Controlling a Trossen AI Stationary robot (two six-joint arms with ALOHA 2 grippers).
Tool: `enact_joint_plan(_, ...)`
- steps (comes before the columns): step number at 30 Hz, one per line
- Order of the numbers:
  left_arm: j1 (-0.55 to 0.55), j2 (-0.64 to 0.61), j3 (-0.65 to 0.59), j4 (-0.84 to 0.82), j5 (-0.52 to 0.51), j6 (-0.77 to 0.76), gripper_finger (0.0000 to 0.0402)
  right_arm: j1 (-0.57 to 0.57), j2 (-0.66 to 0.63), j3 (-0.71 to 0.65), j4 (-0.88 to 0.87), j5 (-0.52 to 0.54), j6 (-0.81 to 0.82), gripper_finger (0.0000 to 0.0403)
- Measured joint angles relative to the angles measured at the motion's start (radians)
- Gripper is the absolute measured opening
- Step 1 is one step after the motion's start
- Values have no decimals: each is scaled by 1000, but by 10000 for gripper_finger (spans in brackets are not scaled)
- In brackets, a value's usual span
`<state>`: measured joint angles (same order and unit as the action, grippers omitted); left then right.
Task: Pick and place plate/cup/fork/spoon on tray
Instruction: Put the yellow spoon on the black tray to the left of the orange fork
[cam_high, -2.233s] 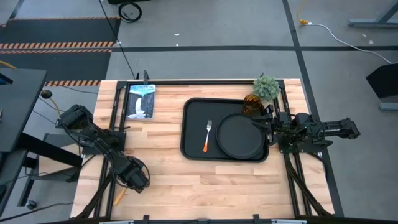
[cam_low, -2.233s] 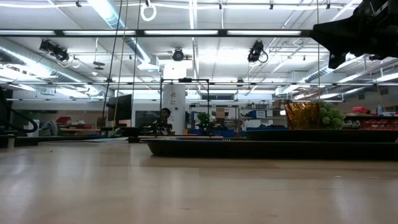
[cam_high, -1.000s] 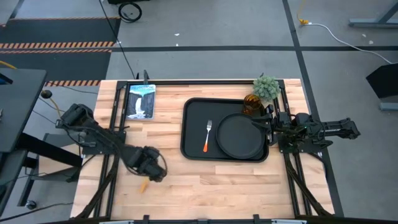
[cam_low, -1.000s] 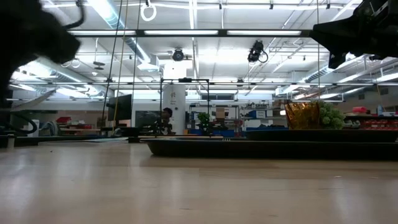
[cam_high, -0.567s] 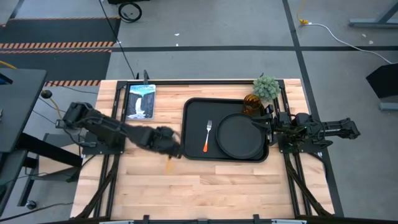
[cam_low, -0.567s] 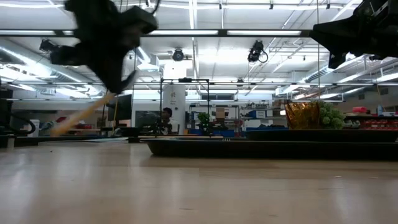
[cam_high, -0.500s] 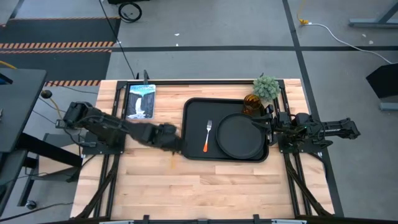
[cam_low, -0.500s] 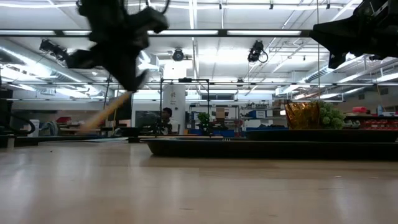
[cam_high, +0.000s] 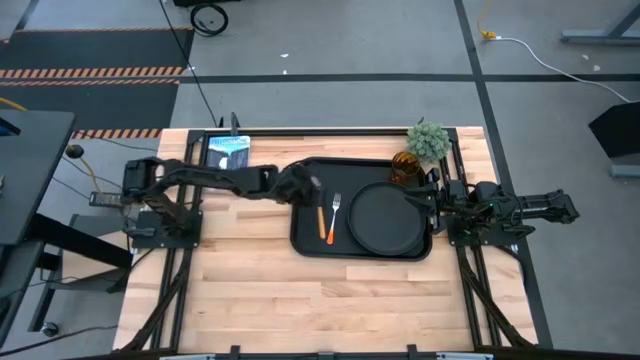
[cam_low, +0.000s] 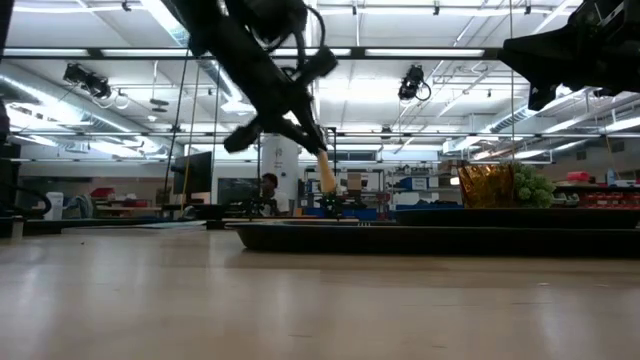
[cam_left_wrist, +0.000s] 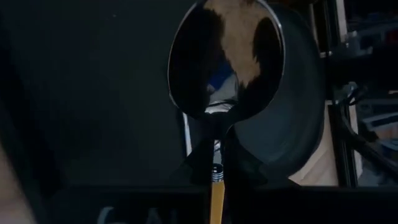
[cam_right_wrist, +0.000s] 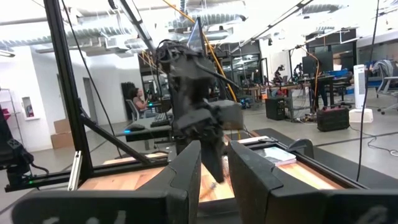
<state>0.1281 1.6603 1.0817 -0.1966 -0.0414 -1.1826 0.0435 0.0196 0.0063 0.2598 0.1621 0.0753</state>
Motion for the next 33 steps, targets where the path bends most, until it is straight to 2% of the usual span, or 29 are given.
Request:
enact_joint_plan(3,38,53,4,60,61,22,23,0,0,0,0,0,0,88)
enact_joint_plan(6,60,108,58,31,87,61,23,0,0,0,0,0,0,88)
enact_joint_plan(15,59,236,283,-281,90,179,23,0,0,0,0,0,0,88)
enact_joint_plan(25,62,304,287,-308,91,169,31,0,0,0,0,0,0,88)
enact_joint_plan(33,65,312,285,-331,73,154,44,0,0,0,3,0,0,88)
